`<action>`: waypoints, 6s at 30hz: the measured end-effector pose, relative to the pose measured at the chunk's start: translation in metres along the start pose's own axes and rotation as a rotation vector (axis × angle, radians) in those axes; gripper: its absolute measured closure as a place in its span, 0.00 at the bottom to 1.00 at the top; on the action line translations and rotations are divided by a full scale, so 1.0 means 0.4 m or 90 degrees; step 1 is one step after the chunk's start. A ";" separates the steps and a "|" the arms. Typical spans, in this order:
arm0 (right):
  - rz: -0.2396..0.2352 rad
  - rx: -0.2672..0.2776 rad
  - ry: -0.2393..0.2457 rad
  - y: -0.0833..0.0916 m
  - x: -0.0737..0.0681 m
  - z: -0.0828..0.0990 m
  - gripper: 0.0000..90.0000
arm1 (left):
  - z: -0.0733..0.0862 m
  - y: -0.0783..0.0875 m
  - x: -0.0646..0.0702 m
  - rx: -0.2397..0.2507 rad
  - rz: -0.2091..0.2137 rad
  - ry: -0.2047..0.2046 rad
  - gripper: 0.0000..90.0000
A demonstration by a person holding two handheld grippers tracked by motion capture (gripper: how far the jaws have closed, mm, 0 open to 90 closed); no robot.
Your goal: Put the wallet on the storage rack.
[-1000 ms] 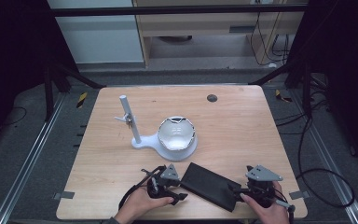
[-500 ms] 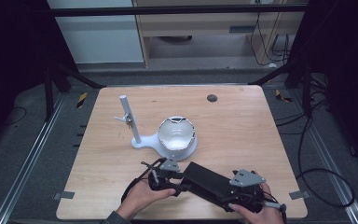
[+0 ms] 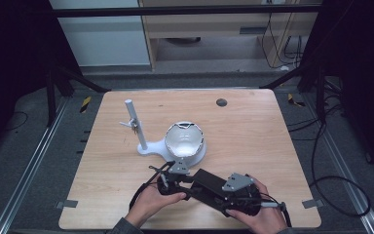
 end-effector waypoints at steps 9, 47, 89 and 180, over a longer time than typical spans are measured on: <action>-0.010 -0.036 0.023 -0.033 0.002 -0.019 0.36 | -0.018 -0.002 -0.003 0.016 0.000 0.010 0.57; 0.072 0.005 0.095 0.032 0.061 -0.039 0.94 | -0.001 0.059 -0.032 0.057 -0.049 0.011 0.24; 0.070 0.195 0.087 0.167 0.078 -0.111 0.94 | -0.075 0.017 -0.018 0.048 0.074 0.021 0.38; 0.195 0.130 -0.149 -0.011 0.129 0.120 0.24 | -0.336 0.424 -0.074 0.045 -0.149 -0.029 0.90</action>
Point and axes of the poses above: each handheld gripper's, and its own axes: y roughly backward along the jaws, z roughly out of its underside, x roughly to its right, the point moved 7 cm from there along -y, roughly forward along the jaws, and after that the axes turned 12 degrees about y, right-handed, at the moved point
